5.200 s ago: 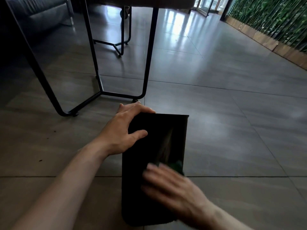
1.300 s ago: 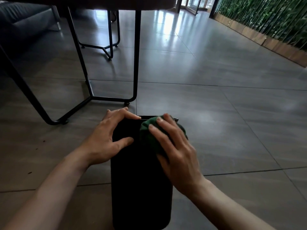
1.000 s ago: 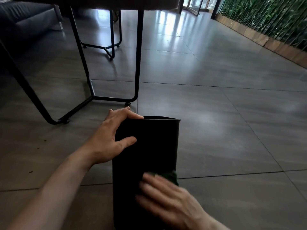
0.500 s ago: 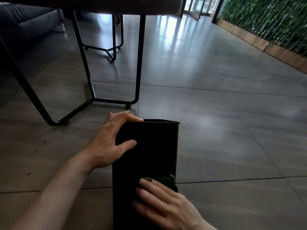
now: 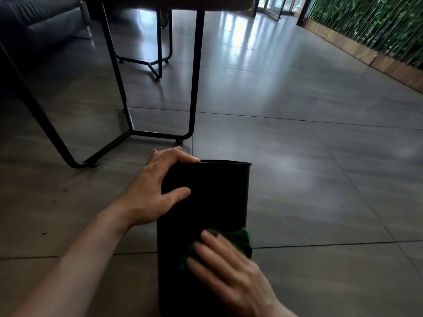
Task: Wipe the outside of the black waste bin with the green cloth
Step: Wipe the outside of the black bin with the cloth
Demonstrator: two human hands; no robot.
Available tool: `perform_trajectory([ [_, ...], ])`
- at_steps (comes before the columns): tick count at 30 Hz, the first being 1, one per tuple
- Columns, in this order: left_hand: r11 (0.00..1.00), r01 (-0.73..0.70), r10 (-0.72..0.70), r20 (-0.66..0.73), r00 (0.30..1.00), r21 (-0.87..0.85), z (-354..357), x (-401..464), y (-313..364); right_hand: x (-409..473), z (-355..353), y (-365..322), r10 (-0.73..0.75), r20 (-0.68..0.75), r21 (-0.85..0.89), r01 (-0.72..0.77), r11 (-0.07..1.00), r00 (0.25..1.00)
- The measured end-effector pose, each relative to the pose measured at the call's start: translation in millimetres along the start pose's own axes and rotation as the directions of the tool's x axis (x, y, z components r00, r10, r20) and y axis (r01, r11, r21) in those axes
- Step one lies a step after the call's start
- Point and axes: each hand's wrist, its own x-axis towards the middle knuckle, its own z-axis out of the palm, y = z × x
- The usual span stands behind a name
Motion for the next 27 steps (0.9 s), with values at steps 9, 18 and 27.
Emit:
perform_trajectory([
  [9, 1.0, -0.015, 0.015, -0.002, 1.0, -0.003, 0, 1, -1, 60, -29, 36, 0.328, -0.138, 0.122, -0.312, 0.942, 0.935],
  [18, 0.999, -0.037, 0.037, 0.01, 0.999, -0.022, 2, 1, -2, 0, -7, -11, -0.119, 0.093, -0.069, 0.126, 0.99, 0.989],
  [27, 1.0, -0.015, 0.015, 0.007, 1.0, -0.027, 0, 2, -3, 70, -31, 39, 0.413, -0.173, 0.153, -0.39, 0.908, 0.894],
])
